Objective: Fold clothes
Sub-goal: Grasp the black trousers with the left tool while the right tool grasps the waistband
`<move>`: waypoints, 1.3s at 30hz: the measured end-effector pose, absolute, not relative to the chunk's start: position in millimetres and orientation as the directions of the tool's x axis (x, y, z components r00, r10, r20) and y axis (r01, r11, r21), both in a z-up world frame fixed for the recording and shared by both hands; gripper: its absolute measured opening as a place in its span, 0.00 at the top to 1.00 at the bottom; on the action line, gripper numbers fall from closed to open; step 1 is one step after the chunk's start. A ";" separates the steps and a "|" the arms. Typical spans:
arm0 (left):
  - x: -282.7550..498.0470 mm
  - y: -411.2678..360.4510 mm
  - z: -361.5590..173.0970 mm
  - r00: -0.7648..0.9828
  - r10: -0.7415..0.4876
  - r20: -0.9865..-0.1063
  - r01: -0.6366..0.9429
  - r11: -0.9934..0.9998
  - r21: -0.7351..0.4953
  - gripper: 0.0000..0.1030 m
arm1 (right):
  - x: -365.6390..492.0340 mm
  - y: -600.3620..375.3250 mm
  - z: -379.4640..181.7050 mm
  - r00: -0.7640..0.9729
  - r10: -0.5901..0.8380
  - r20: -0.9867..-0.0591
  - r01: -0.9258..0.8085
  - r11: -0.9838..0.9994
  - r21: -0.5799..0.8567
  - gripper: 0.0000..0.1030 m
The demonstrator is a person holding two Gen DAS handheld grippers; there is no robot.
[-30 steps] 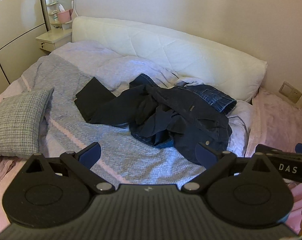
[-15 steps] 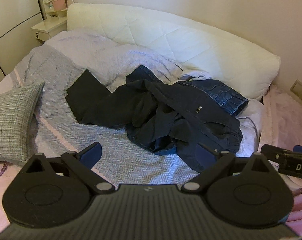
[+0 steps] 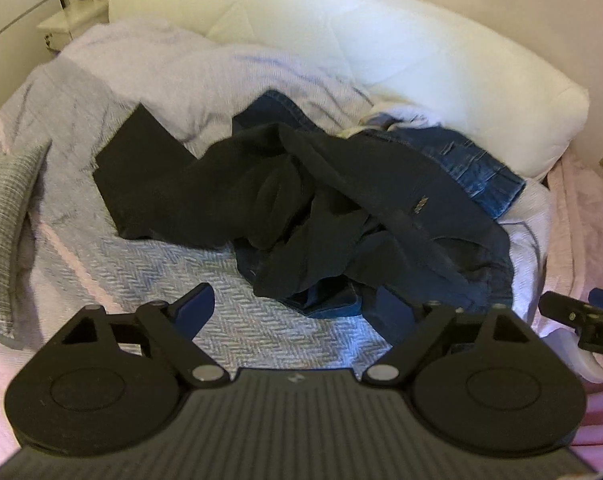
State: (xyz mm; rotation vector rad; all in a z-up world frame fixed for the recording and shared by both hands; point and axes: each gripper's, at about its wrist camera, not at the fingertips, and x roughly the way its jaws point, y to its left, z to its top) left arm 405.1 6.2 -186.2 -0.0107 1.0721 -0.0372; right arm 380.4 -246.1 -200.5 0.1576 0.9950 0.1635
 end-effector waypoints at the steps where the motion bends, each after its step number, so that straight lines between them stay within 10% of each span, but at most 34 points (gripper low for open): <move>1: 410.2 5.4 -192.9 0.468 -0.037 -0.883 0.025 0.999 -0.029 0.17 | 384.3 -248.0 -207.5 0.525 0.205 -0.826 -0.058 0.977 0.206 0.00; 23: 505.4 24.2 -283.3 0.384 -0.077 -0.920 -0.052 0.993 -0.105 0.21 | 458.0 -268.0 -316.5 0.405 0.295 -0.866 0.136 0.916 0.376 0.06; 30: 516.0 36.8 -297.3 0.405 -0.156 -0.901 -0.122 0.967 -0.222 0.19 | 459.3 -274.9 -323.1 0.396 0.316 -0.862 0.167 0.899 0.406 0.28; 39: 530.1 44.5 -306.5 0.466 -0.186 -0.865 -0.145 0.948 -0.282 0.25 | 454.4 -284.6 -317.7 0.437 0.345 -0.831 0.227 0.851 0.473 0.34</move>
